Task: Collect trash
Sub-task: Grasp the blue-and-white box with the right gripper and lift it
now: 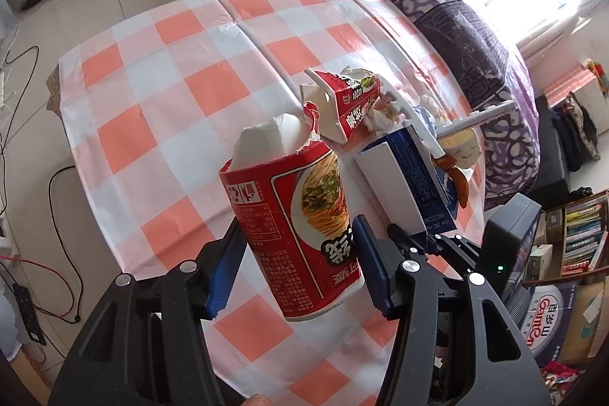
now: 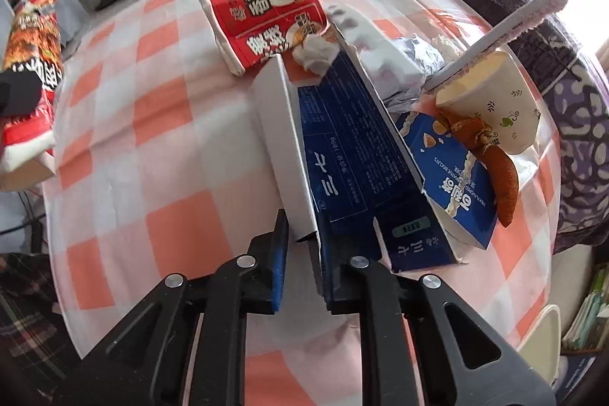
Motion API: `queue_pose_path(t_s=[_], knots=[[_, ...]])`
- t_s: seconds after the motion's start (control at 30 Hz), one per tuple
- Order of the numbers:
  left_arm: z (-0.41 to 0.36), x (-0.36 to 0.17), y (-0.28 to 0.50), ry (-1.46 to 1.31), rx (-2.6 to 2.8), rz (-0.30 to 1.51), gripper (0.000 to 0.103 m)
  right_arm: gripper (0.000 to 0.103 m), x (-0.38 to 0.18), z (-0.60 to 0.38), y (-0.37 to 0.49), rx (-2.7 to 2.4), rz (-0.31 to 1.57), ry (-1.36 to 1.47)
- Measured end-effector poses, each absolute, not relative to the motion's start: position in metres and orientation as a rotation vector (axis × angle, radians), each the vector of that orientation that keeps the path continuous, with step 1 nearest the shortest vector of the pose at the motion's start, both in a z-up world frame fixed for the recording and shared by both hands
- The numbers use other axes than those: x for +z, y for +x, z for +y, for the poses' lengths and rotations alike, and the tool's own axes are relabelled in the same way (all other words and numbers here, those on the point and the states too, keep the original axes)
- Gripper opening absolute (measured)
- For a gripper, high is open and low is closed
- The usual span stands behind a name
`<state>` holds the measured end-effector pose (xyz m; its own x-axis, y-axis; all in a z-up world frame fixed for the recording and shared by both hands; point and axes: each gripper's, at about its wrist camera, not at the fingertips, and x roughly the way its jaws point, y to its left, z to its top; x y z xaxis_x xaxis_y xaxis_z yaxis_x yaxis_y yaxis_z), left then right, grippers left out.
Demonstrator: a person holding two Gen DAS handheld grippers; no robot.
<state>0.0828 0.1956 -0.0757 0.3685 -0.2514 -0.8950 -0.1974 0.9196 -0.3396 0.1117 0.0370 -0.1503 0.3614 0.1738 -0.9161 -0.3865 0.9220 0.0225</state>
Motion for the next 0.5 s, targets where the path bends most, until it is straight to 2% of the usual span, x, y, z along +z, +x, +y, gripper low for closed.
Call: queue_pose_path(t_s=[0.13,0.5], knots=[[0.195,-0.068,0.081,-0.41,-0.031,1.169,0.056,0.008,-0.127,0.027,0.108,0.379,1.109,-0.066],[0.183,-0.052,0.078,-0.371,-0.053,1.079,0.056,0.008,-0.076,-0.011,0.096,0.426,1.005,0.253]])
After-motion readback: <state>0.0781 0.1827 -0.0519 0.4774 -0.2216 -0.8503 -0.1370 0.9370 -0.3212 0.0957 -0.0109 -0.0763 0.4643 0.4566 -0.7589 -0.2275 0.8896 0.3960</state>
